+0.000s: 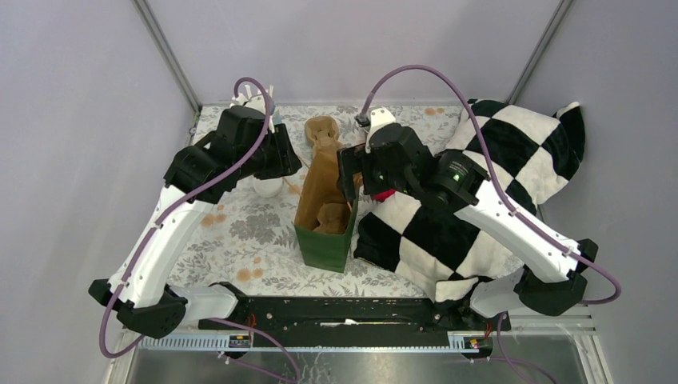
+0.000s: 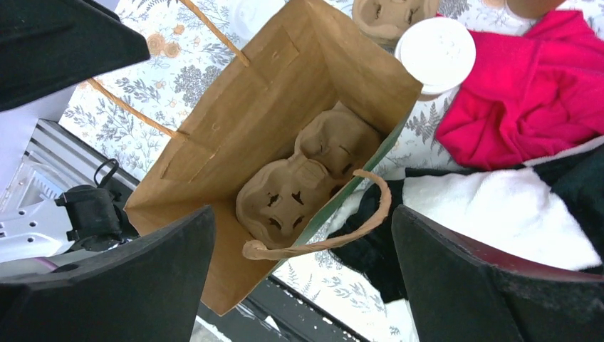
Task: Pack the takeout coffee
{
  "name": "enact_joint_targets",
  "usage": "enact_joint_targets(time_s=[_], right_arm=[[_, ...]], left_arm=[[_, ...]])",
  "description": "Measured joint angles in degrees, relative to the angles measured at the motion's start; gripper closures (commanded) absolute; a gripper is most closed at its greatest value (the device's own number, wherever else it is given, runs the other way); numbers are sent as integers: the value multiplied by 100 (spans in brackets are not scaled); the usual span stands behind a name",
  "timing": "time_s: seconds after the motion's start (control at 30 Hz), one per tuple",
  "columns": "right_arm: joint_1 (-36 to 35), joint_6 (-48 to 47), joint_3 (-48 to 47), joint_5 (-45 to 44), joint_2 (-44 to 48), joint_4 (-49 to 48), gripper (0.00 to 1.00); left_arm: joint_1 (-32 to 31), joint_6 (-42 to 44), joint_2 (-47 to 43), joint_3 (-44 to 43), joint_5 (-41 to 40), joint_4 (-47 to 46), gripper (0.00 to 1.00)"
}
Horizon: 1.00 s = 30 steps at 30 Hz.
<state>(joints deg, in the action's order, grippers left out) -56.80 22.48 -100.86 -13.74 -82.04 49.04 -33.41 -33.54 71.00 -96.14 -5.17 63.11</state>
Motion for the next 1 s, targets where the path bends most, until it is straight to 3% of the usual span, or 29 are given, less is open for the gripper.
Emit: enact_joint_targets(time_s=[0.07, 0.13, 0.2, 0.27, 0.33, 0.43, 0.83, 1.0], right_arm=[[0, 98, 168, -15, 144, -15, 0], [0, 197, 365, -20, 321, -68, 13], [0, 254, 466, -13, 420, -125, 26], [0, 280, 472, 37, 417, -260, 48], [0, 236, 474, 160, 393, -426, 67], [-2, 33, 472, 511, 361, -909, 100], [-9, -295, 166, 1434, 409, -1823, 100], [-9, -424, 76, 1655, 433, -1969, 100]], left_arm=[[0, -9, 7, -7, -2, 28, 54], [0, -28, 17, -9, -2, 48, 60], [0, -59, 33, -31, -2, 68, 76], [0, -94, 35, -39, -2, 87, 91], [0, -96, 37, -74, -7, 114, 100], [0, -94, 39, -417, -7, 166, 100], [0, -199, 31, -1587, 57, 295, 100], [0, -269, -59, -1558, 42, 297, 100]])
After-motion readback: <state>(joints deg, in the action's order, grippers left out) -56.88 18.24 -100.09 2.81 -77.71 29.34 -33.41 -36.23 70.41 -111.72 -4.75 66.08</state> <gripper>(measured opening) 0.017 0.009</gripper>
